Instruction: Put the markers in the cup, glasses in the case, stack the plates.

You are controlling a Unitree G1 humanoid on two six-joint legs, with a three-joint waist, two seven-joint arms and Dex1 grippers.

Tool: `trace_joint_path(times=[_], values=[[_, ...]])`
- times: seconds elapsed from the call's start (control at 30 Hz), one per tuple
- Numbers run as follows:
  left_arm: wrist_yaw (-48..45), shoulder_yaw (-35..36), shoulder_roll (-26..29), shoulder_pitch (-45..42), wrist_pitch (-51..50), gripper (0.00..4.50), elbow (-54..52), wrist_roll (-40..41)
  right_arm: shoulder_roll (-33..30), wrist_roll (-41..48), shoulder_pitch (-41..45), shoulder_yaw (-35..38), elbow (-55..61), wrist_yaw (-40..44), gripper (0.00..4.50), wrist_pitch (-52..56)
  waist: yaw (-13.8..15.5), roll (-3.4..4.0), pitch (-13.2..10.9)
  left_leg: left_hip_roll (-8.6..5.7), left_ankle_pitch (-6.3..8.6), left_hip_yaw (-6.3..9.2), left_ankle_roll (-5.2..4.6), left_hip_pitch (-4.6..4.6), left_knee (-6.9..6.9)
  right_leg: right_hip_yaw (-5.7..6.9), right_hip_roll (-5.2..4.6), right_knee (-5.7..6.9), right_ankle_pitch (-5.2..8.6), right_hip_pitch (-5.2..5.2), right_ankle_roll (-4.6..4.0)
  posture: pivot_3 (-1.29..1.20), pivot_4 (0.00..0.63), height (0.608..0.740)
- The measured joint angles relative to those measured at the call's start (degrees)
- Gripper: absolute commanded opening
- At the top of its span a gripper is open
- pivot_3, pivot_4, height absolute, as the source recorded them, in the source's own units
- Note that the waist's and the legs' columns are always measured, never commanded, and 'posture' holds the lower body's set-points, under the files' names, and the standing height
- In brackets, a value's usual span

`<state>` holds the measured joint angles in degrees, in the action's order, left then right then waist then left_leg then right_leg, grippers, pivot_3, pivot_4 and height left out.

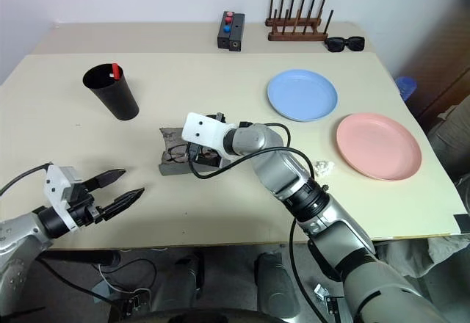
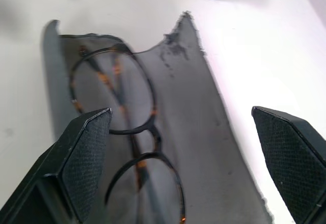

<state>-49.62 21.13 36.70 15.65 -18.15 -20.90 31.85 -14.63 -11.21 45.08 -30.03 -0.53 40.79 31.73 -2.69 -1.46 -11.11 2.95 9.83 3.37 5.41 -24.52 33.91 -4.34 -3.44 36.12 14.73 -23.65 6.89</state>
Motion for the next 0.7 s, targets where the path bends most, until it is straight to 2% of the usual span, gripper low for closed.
trace_joint_path(times=[0.23,0.43,0.7], values=[[0.1,-0.1,-0.9,0.8,0.8,3.79,0.0,-0.1,-0.5,-0.4,0.0,0.6,-0.3,-0.4,4.48,-1.9,0.0,0.0,0.0,0.0,0.0,-0.01,0.0,0.0,0.0,-0.01,-0.01,-0.01,0.0,-0.01,0.0,0.0,0.15,0.74],[-0.1,0.0,-0.8,0.3,0.8,3.79,0.3,-0.1,-2.2,2.7,-1.2,1.8,5.1,4.1,4.48,-6.3,0.0,0.0,0.0,0.0,0.0,-0.01,0.0,-0.02,-0.03,0.0,0.0,-0.02,0.01,-0.02,0.0,0.0,0.15,0.74],[-0.2,0.0,-0.7,-0.5,0.8,3.79,1.1,-0.1,-1.0,1.2,-3.5,-0.5,4.6,3.8,4.48,-8.8,0.0,0.0,0.0,0.0,0.0,-0.01,0.0,-0.02,-0.03,-0.01,-0.01,-0.03,0.01,-0.04,-0.02,0.0,0.15,0.74]])
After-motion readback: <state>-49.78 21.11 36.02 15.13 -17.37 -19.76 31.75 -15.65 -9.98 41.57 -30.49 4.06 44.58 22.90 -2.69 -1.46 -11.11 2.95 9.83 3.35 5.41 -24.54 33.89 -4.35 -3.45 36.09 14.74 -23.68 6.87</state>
